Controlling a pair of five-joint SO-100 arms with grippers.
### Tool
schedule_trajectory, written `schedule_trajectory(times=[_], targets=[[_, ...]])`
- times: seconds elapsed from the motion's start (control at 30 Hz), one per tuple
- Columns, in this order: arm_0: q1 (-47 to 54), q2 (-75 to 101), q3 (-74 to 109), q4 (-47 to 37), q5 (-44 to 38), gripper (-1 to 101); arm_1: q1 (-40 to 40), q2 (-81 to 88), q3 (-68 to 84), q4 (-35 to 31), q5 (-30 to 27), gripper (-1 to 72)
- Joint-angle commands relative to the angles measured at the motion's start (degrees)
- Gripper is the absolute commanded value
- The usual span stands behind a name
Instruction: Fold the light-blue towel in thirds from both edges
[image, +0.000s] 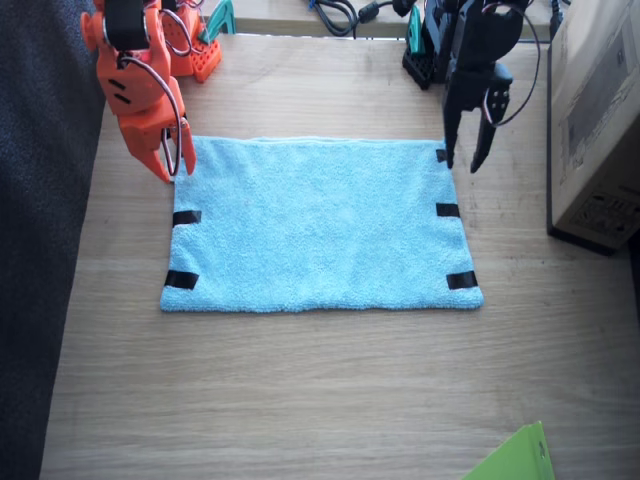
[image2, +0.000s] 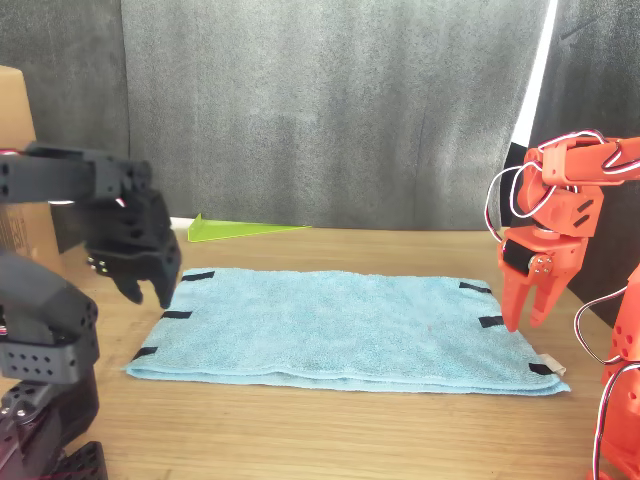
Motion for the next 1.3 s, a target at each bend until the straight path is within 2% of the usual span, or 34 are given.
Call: schedule_trajectory(times=[0.0,0.7,0.83,1.27], targets=[[0.3,-0.8,-3.1,1.1,0.1,22,0.4,2.6,-0.8,0.4,-0.3,18.4],[3.3,-4.7,-5.4,5.1,1.8,23,0.3,-0.9,0.1,-1.4,-0.1,18.7],[3.2,-5.4,-5.8,5.3,2.3,23,-0.1,-1.8,0.9,-2.5,0.1,21.6],[3.0,-9.1,-8.2,6.2,3.6,23,-2.0,-3.7,1.4,-3.1,-1.1,23.2]])
